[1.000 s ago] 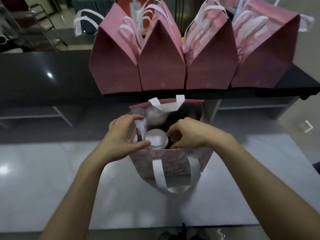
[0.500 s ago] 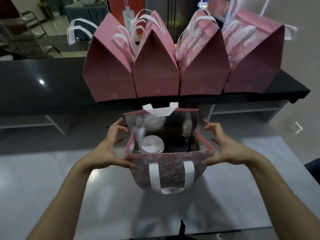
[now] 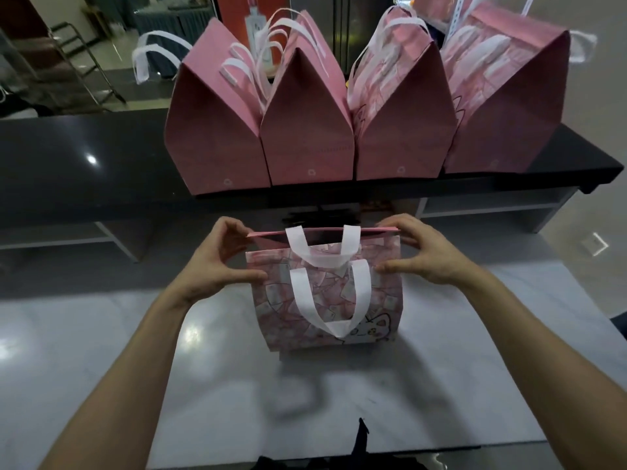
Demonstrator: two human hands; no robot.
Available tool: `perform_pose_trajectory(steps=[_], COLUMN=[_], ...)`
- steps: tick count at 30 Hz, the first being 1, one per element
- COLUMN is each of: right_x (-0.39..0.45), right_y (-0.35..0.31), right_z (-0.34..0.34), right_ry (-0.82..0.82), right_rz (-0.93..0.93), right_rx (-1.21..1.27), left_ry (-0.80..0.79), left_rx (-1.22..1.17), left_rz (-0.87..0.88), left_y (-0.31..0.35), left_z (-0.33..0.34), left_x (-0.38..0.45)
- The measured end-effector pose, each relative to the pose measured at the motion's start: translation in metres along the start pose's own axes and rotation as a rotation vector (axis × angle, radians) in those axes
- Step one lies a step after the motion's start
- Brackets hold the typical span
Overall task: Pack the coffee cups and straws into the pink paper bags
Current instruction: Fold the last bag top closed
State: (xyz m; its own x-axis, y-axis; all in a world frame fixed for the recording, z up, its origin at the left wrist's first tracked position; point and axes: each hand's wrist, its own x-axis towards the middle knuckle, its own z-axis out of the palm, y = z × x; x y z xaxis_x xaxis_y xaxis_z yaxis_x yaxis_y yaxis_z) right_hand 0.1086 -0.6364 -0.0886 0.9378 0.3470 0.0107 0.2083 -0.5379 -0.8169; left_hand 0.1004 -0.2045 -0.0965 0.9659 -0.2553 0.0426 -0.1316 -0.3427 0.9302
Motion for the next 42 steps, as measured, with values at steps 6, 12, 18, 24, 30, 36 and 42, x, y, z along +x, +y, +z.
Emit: perform_pose_trajectory(steps=[6,12,18,24,30,36,42], right_x=[-0.014,-0.024,-0.028,-0.025,-0.019,-0.013,-0.018], right_y=[0.006,0.005,0.008,0.0,-0.003,-0.008,0.003], right_z=[0.014,0.026,0.03,0.032,0.025,0.023,0.023], right_ry=[0.052,0.115,0.144,0.271,0.185,0.167,0.197], right_rz=[-0.036,-0.042,-0.103,-0.119,-0.16,-0.314,-0.425], right_rx=[0.017,-0.033,-0.121,-0.218,-0.407,-0.611,-0.692], left_ry=[-0.01,0.137,0.19,0.174,0.149,0.103,0.127], left_rx=[0.078,0.078,0.079,0.299,0.39,0.638,0.723], left_rz=[0.044,0.114,0.174,0.196,0.175,0.263,0.338], left_y=[-0.003,-0.007,-0.009,-0.001,0.019,0.02,0.016], left_z=[0.01,0.034,0.046,0.034,0.033,0.027,0.027], left_x=[-0.008,-0.013,-0.016,-0.018,-0.015,-0.004,-0.005])
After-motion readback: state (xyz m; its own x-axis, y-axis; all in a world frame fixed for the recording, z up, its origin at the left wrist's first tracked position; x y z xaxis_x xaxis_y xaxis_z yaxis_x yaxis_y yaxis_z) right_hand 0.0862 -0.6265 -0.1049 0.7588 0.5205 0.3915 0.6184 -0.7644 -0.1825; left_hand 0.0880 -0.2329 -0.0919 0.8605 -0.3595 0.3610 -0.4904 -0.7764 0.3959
